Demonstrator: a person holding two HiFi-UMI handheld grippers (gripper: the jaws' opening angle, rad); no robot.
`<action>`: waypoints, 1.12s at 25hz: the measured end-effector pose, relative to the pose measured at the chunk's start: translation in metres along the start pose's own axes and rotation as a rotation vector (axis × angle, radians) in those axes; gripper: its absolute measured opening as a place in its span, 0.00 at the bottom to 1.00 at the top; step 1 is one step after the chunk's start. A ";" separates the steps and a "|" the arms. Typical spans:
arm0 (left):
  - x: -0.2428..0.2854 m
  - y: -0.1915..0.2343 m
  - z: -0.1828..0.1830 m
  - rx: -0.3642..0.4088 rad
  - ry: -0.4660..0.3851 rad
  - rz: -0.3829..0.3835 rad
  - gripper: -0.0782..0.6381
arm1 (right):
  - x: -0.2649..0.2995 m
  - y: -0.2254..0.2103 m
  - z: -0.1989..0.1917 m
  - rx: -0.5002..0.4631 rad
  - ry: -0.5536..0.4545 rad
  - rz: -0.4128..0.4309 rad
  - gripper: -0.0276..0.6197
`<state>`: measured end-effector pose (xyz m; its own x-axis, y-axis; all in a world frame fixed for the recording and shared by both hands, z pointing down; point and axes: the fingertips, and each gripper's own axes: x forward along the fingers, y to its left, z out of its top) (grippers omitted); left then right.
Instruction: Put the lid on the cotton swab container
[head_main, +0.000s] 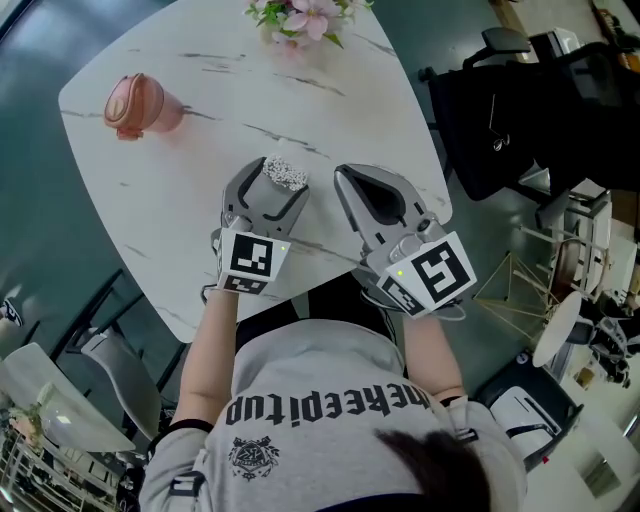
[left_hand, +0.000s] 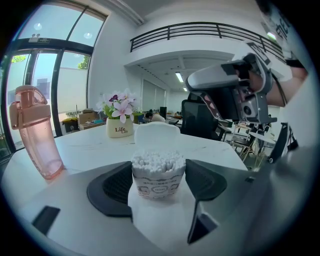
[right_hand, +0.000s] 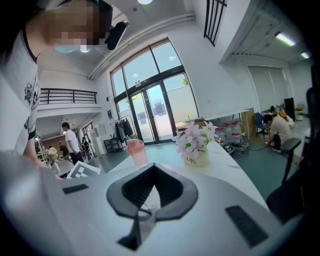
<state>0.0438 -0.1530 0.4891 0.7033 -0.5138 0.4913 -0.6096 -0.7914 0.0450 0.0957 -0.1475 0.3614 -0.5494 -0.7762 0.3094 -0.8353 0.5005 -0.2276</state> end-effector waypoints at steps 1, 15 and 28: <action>0.000 0.000 -0.002 -0.003 0.004 0.000 0.58 | 0.002 -0.001 -0.001 0.000 0.006 0.003 0.06; 0.000 -0.001 -0.002 -0.009 0.017 0.001 0.58 | 0.030 -0.025 -0.020 -0.010 0.090 0.061 0.06; 0.000 -0.001 -0.001 -0.009 0.017 0.001 0.58 | 0.058 -0.034 -0.046 0.015 0.167 0.122 0.06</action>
<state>0.0440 -0.1520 0.4902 0.6962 -0.5088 0.5064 -0.6138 -0.7877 0.0524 0.0912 -0.1920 0.4297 -0.6431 -0.6356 0.4270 -0.7629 0.5801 -0.2856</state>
